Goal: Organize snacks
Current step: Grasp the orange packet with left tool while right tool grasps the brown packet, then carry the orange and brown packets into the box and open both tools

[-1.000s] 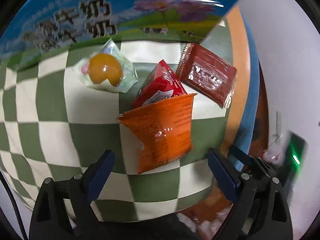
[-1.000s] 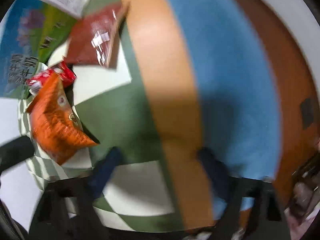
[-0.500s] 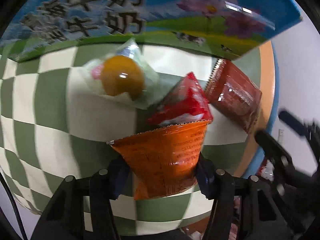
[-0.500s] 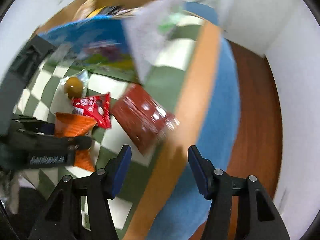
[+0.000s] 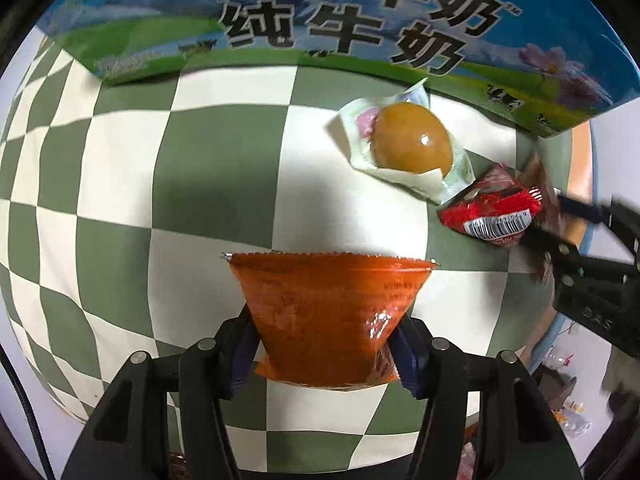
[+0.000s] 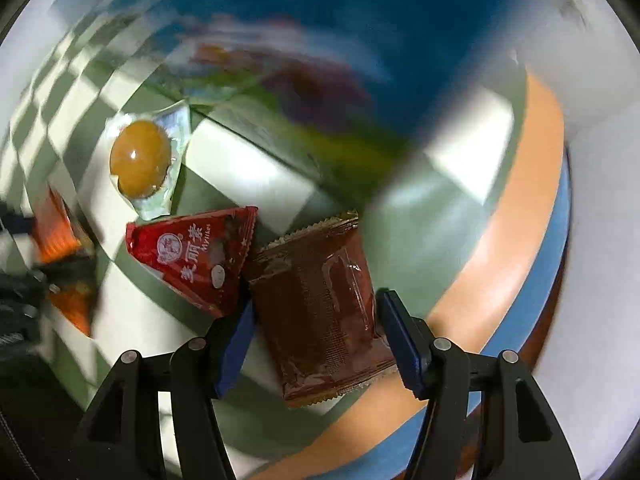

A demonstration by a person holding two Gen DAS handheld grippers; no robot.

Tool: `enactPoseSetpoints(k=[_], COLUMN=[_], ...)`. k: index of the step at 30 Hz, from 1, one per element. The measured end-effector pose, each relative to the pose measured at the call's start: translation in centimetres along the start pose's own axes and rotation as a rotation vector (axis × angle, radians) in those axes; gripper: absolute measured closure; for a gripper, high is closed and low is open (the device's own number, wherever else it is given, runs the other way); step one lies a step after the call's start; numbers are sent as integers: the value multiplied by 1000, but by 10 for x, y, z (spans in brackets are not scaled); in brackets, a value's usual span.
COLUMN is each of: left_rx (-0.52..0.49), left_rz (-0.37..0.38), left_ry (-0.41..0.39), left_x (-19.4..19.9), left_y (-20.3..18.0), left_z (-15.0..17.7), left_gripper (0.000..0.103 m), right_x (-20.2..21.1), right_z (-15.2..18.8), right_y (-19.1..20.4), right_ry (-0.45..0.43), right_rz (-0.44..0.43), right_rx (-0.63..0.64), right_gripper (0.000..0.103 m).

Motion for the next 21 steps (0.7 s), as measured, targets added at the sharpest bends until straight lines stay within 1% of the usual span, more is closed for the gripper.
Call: enactPoseSetpoints(k=[1,3,4,5,6,7,9,10,11,13,14,15,16,17,18,19,21], left_rx=[3,6,3,2,1,-2,-1,0,0,-11,-22,-40,-50,-62,-70,-74,-63], left_rz=[2,6,9,12,17,21,28,30,31,29,27,24,18,10,3,0,3], left_ry=[0,1,5,10,12,14,19,24,27,25,17,8,-1,-12,-17,-19,-20], left_x=[-2,-4,-7,-8,-10,-12,-15,-16,-19,-22,-27,-25,-23,-20,-18,-15,-12], left_y=[-1,0,0,0,3,4,6,7,9,9,11,10,8,9,11,14,21], left_z=[0,2,4,5,14,18,20,21,20,19,4,4,-2,-2,-3,-2,-4], left_gripper=[47,47,47,47,47,47,47,47,47,47,47,47,48,50,51,53,53], right_x=[1,3,5,8,11,15,22,24,25,21,19,13,10,9,15,18,26], right_z=[6,18,24,29,33,35,36,35,33,29,34,33,36,37,47,50,60], right_y=[-5,-10,-13,-16,-21,-26,-31,-31,-33,-29,-26,-24,-16,-14,-12,-10,-4], right_ry=[17,56,65,74,81,79,54,48,48,57,62,66,63,56,45,45,57], right_rz=[-19,-87,-114,-151,-194,-205,-192,-172,-147,-133,-121,-92,-75,-43,-17,-2,-8], right_rx=[-79,-252,-320,-413,-518,-561,-556,-537,-511,-476,-450,-416,-401,-380,-377,-384,-415], right_gripper=[38,38,38,38,38,38,37,35,33,32,32,32,32,33,37,43,44])
Point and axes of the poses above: each gripper's, at about its wrist camera, not at the fingertips, and x roughly against the way its jaws point, y to its left, z to its underside, the point moved 6 cm from there along -x, roughly the way its jaws point, and after that the axes turned 15 degrees about -y, right-handed, at the moved point
